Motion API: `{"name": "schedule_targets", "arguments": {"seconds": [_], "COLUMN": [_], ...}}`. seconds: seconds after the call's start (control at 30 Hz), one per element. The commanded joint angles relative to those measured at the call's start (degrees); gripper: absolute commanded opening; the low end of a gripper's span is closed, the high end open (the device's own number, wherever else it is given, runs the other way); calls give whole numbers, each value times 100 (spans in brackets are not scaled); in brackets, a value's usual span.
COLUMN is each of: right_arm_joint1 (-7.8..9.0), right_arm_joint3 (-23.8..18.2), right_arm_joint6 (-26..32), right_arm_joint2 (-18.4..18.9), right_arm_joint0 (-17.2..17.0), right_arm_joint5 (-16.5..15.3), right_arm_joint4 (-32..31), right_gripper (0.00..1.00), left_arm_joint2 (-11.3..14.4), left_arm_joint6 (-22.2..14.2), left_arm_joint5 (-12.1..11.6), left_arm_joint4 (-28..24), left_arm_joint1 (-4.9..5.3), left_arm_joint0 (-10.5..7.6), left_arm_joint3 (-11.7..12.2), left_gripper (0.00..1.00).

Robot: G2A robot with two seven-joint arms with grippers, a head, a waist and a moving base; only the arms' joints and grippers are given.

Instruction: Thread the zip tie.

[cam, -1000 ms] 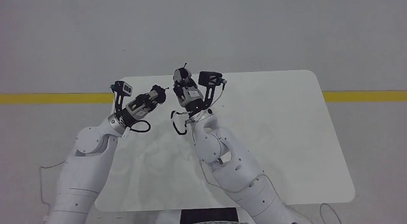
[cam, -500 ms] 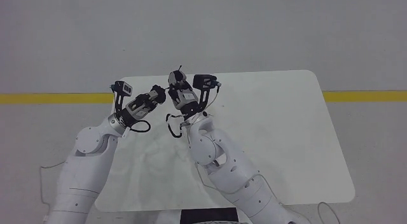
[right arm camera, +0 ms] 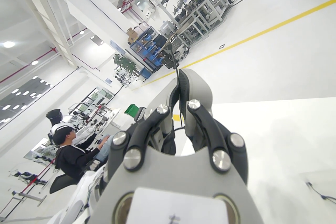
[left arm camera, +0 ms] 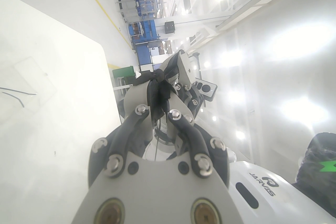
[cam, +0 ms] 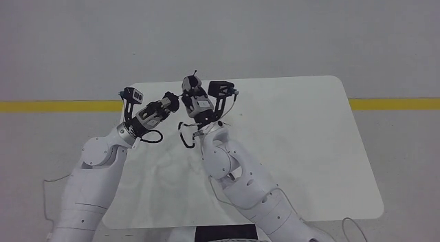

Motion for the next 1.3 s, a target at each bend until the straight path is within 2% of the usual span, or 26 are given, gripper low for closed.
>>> {"name": "schedule_targets", "arguments": {"seconds": [0.0,1.27], "right_arm_joint1": [-6,-100], "right_arm_joint3": [9,210], "right_arm_joint6": [1,-174], "right_arm_joint2": [-4,39], "right_arm_joint0": [2,45], "right_arm_joint5": [7,-26], "right_arm_joint4": [-7,-34], "right_gripper": [0,0], "left_arm_joint2": [0,0], "left_arm_joint6": [0,0], "left_arm_joint5": [0,0], "left_arm_joint4": [0,0], "left_arm_joint1": [0,0], "left_arm_joint0": [0,0], "left_arm_joint3": [0,0], "left_gripper": [0,0]}}
